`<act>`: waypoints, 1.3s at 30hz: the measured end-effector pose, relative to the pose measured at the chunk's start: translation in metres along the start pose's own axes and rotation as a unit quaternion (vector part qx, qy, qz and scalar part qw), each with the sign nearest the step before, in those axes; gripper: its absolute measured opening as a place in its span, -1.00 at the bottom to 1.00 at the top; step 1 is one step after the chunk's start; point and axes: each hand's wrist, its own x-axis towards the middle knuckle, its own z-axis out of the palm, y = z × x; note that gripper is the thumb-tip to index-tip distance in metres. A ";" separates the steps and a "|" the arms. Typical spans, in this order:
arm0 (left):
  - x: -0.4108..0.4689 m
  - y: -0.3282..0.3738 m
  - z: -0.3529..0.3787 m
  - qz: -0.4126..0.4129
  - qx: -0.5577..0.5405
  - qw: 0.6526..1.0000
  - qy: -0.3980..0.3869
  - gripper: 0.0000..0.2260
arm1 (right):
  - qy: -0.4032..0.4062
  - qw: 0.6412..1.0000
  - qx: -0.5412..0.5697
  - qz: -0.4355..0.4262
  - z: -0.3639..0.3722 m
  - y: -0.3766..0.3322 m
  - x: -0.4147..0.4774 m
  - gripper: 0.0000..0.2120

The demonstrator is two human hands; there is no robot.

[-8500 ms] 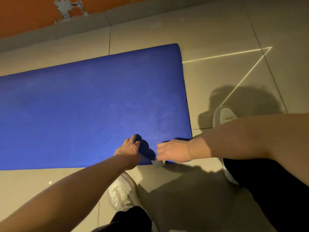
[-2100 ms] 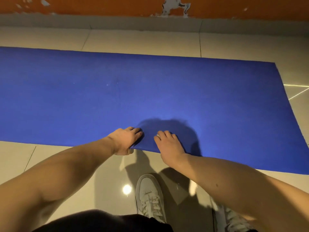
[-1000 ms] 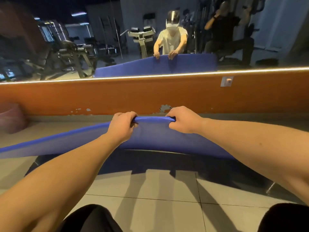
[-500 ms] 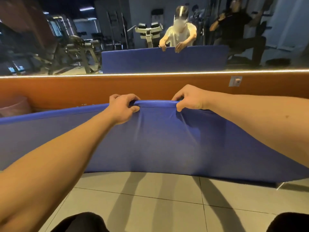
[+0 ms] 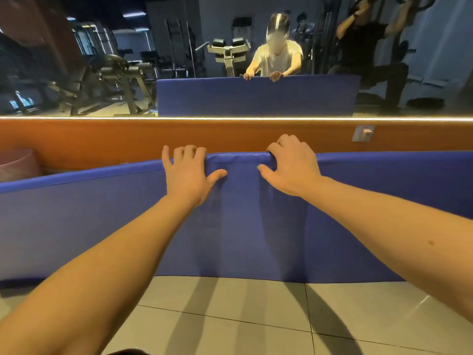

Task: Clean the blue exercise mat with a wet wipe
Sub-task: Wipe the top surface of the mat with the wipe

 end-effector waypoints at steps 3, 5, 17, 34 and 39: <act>0.004 0.003 0.001 -0.059 -0.028 0.998 0.007 -0.45 | -0.036 0.998 -0.043 -0.003 -0.002 0.002 0.009 -0.52; 0.010 0.001 -0.004 -0.061 -0.068 0.996 0.003 -0.51 | -0.074 0.997 -0.029 -0.008 -0.008 0.003 0.016 -0.52; 0.049 -0.022 -0.028 -0.021 -0.107 0.989 -0.104 -0.44 | -0.152 0.968 0.199 0.011 -0.010 0.015 0.049 -0.39; 0.097 -0.026 0.111 -0.007 -0.067 0.983 -0.173 -0.47 | -0.202 0.950 0.237 0.025 0.137 0.053 0.070 -0.68; 0.104 -0.022 0.177 -0.022 -0.044 0.985 -0.163 -0.47 | -0.173 0.985 -0.004 0.021 0.200 0.056 0.086 -0.67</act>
